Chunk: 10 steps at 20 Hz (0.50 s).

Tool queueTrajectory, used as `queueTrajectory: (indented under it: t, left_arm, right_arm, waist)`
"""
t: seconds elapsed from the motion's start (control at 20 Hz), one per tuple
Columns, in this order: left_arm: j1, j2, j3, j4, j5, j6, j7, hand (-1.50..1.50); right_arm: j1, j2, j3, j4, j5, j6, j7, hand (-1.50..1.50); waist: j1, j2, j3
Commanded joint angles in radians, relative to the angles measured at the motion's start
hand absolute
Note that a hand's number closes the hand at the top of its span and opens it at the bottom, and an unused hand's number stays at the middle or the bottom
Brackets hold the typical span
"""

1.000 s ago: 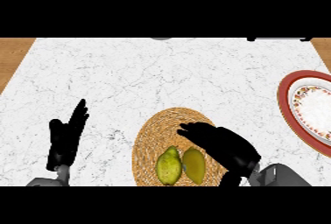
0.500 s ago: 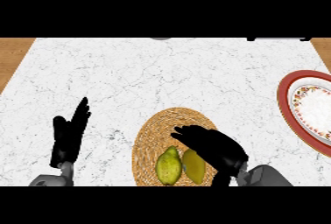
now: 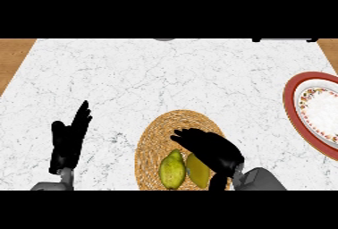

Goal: Pick the lemon from the placemat and place it in the plate

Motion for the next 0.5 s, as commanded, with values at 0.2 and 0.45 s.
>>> queueTrajectory:
  t: [0.2, 0.45]
  left_arm:
    - [-0.054, -0.046, 0.011, 0.077, -0.046, 0.003, -0.028, 0.0]
    - [-0.042, -0.035, 0.038, 0.017, -0.043, -0.024, 0.026, 0.0]
  right_arm:
    - [-0.019, 0.078, 0.034, 0.106, 0.146, -0.062, -0.091, 1.5]
    - [-0.024, 0.062, -0.053, 0.11, 0.18, -0.083, -0.193, 1.5]
  waist:
    - [0.0, 0.001, 0.0]
    - [0.0, 0.0, 0.0]
